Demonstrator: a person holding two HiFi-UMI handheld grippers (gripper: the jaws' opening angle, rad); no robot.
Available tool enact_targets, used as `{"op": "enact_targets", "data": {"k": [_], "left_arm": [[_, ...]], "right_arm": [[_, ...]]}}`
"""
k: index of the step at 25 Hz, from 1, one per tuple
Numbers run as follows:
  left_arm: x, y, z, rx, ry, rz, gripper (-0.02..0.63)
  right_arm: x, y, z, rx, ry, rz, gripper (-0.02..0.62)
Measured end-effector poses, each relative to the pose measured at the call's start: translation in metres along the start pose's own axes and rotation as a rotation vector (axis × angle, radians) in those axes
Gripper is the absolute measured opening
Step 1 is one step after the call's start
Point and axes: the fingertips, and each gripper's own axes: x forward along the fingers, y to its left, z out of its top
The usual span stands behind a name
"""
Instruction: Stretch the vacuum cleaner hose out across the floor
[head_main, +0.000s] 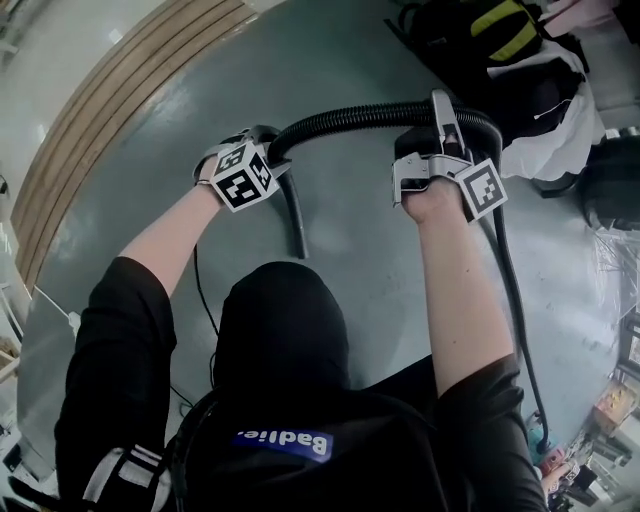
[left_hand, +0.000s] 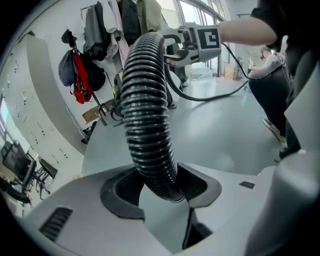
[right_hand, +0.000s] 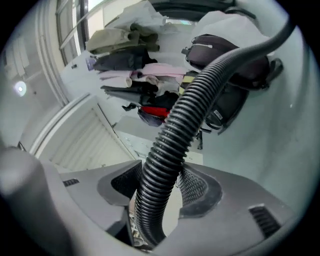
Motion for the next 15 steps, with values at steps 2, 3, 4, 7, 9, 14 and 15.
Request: {"op": "enact_targets", "data": {"k": [2, 3, 4, 7, 9, 14, 15], "left_arm": [[-0.010, 0.021, -0.030, 0.069, 0.102, 0.001, 0.215], [-0.015, 0.033, -0.047, 0.105, 0.160, -0.003, 0.213], [-0.019, 0.044, -0.065, 0.140, 0.220, -0.010, 0.212], [-0.028, 0.078, -0.123, 0.202, 0.392, -0.039, 0.207], [-0.032, 0.100, -0.153, 0.176, 0.465, -0.056, 0.209], [-0.028, 0.137, -0.206, 0.079, 0.566, -0.080, 0.214], [-0.025, 0.142, -0.218, 0.068, 0.589, -0.070, 0.214]], "right_arm": [[0.001, -0.017, -0.026, -0.011, 0.076, -0.041, 0.212], [0.001, -0.025, -0.041, -0.007, 0.116, -0.055, 0.212], [0.000, -0.031, -0.058, -0.002, 0.162, -0.069, 0.212], [-0.010, -0.046, -0.113, -0.006, 0.340, -0.093, 0.216], [-0.022, -0.054, -0.142, -0.001, 0.436, -0.101, 0.216], [-0.052, -0.075, -0.168, 0.038, 0.502, -0.149, 0.216], [-0.055, -0.078, -0.166, 0.030, 0.504, -0.158, 0.216]]}}
